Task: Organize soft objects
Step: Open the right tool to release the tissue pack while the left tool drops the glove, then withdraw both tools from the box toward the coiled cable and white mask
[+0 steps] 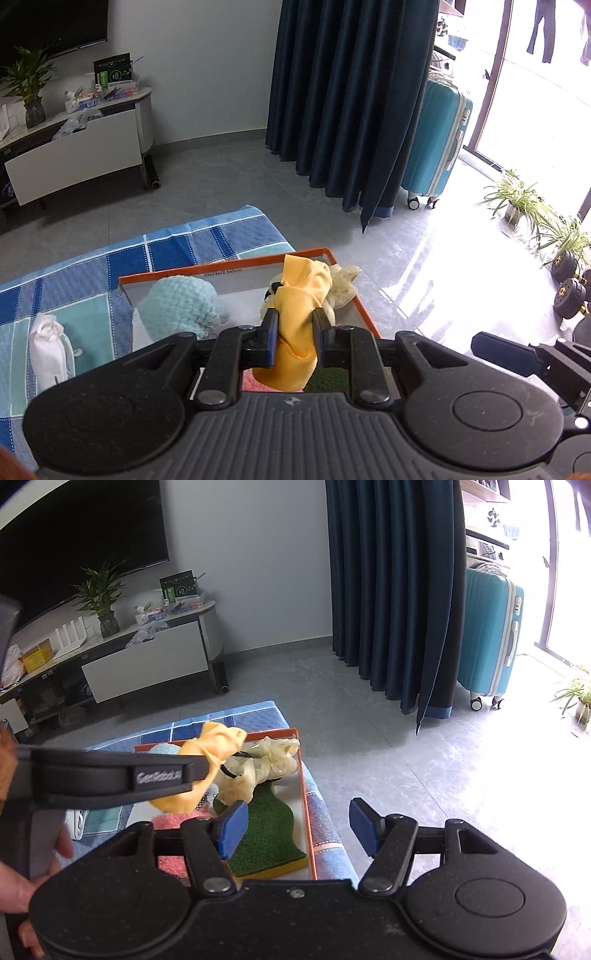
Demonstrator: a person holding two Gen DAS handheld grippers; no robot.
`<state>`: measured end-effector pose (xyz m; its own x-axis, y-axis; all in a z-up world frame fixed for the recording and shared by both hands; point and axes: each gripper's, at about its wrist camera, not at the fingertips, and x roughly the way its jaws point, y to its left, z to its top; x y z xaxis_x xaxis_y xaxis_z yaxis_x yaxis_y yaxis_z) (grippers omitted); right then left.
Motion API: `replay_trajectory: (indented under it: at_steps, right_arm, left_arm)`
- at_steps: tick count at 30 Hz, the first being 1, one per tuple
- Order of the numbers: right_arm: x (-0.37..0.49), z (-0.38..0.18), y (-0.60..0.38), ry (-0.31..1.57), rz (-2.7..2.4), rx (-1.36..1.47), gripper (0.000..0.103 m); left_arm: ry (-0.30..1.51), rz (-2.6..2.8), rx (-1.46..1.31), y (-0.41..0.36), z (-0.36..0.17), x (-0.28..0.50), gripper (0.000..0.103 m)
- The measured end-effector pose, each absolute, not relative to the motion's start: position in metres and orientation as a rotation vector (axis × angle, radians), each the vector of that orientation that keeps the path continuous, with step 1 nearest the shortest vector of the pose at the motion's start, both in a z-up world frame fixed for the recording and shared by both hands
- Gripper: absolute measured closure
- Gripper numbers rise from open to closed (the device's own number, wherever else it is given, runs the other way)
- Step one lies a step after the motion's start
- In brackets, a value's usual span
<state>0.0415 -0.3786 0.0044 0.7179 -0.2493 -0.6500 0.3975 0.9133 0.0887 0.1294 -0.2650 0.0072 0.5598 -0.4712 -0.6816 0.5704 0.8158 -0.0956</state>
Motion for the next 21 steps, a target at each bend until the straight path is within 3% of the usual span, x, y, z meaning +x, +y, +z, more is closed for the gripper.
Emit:
replay_trajectory:
  at_steps: [1, 2, 3, 5, 12, 21]
  right_arm:
    - [0.041, 0.004, -0.378, 0.684, -0.360, 0.229, 0.029]
    - [0.041, 0.005, -0.378, 0.684, -0.361, 0.227, 0.029]
    - [0.041, 0.005, -0.378, 0.682, -0.359, 0.227, 0.029]
    - [0.041, 0.006, -0.376, 0.678, -0.355, 0.228, 0.029]
    - [0.037, 0.014, -0.369, 0.667, -0.336, 0.221, 0.029]
    - [0.030, 0.027, -0.349, 0.649, -0.292, 0.203, 0.028]
  left_arm:
    - [0.765, -0.613, 0.145, -0.267, 0.007, 0.130, 0.068]
    - [0.762, -0.606, 0.150, -0.268, 0.007, 0.131, 0.044]
    - [0.745, -0.606, 0.150, -0.266, 0.008, 0.129, 0.035]
    - [0.735, -0.593, 0.164, -0.265, 0.010, 0.127, 0.034]
    - [0.749, -0.523, 0.156, -0.249, 0.018, 0.122, 0.013]
    - [0.755, -0.448, 0.136, -0.219, 0.030, 0.105, 0.007]
